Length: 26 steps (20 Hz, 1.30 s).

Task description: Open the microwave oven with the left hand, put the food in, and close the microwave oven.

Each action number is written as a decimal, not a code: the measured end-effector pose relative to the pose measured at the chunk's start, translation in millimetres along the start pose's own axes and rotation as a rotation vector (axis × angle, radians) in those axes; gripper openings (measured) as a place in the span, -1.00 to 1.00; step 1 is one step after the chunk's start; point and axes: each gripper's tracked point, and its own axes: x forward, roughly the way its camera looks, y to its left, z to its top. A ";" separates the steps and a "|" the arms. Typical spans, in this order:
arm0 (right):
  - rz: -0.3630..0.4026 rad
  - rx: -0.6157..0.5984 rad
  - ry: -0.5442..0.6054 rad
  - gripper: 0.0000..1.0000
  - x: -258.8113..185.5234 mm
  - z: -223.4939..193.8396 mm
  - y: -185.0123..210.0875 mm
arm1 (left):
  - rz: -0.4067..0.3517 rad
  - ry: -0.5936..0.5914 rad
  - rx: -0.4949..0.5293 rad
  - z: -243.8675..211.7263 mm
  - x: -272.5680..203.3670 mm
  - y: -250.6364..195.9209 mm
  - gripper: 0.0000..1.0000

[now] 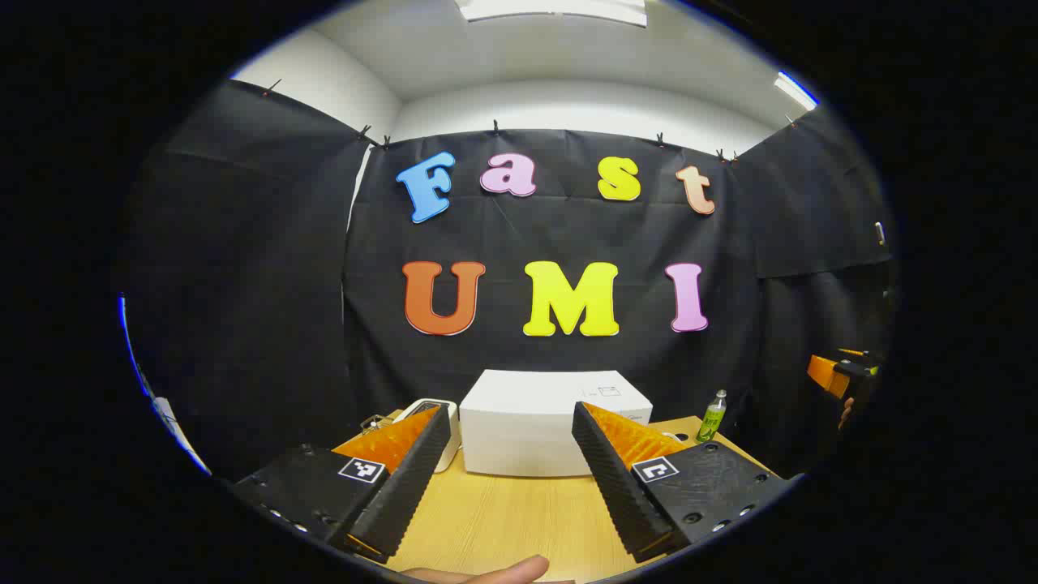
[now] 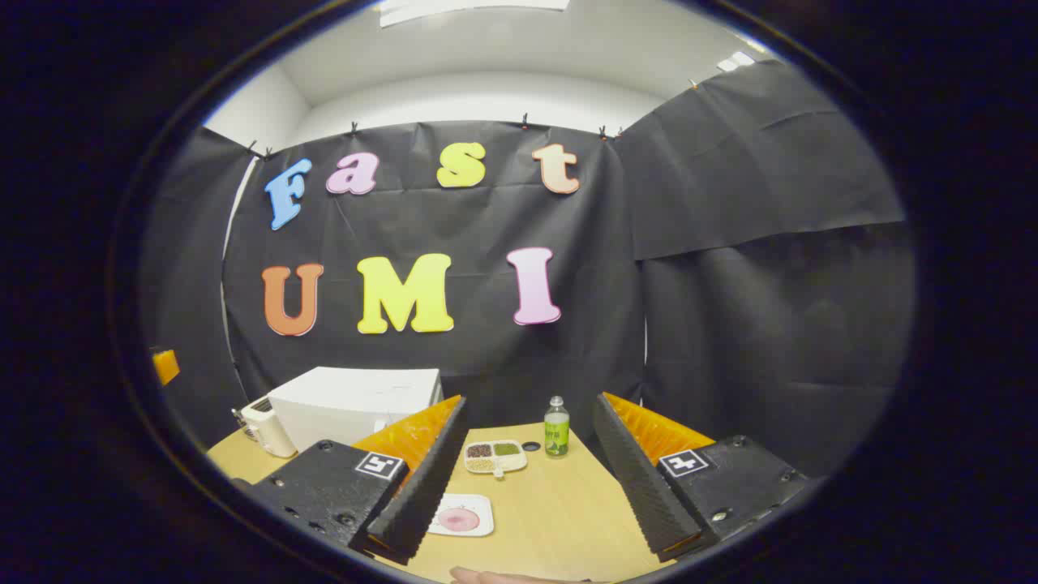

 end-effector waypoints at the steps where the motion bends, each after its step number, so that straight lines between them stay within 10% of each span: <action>1: -0.002 0.001 -0.001 0.99 -1.2 4.0 -1.6 | -0.014 0.004 0.002 0.2 0.6 -2.1 0.89; 15: -0.013 -0.008 -0.088 0.98 -22.1 31.0 -10.0 | -0.074 -0.012 0.014 1.3 -1.8 -24.0 0.66; 22: 0.031 0.017 -0.075 0.77 -19.6 24.7 -5.3 | -0.171 0.023 -0.124 -8.9 10.1 -51.3 0.89; 26: 0.042 0.022 -0.091 0.98 -17.2 22.5 -6.1 | -0.124 0.052 -0.079 -29.8 42.9 -55.4 0.89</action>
